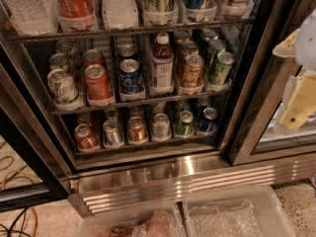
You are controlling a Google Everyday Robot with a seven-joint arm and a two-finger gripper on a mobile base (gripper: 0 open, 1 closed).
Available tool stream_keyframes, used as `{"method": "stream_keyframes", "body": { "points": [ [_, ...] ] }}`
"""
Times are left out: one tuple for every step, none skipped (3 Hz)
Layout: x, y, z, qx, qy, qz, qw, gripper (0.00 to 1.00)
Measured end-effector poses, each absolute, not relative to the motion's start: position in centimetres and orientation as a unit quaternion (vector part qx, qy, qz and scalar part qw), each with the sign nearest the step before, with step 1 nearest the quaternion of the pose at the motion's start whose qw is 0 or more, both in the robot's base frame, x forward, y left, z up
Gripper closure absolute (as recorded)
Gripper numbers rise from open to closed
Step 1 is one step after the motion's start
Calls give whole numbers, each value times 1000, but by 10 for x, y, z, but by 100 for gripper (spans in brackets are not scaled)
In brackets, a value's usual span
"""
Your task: Pick orange can from bottom shelf of fridge
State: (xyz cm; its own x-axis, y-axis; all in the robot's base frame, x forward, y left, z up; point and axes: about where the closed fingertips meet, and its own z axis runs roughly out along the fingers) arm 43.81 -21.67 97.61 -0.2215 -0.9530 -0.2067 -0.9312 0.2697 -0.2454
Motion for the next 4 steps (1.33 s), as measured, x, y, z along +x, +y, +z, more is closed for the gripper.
{"method": "stream_keyframes", "body": {
  "points": [
    [438,-216,978,-602,780,-36,163,0],
    [439,-210,962,-603,776,-39,179,0],
    [448,-194,890,-591,786,-17,179,0],
    [454,-178,793,-576,802,14,160,0]
  ]
}}
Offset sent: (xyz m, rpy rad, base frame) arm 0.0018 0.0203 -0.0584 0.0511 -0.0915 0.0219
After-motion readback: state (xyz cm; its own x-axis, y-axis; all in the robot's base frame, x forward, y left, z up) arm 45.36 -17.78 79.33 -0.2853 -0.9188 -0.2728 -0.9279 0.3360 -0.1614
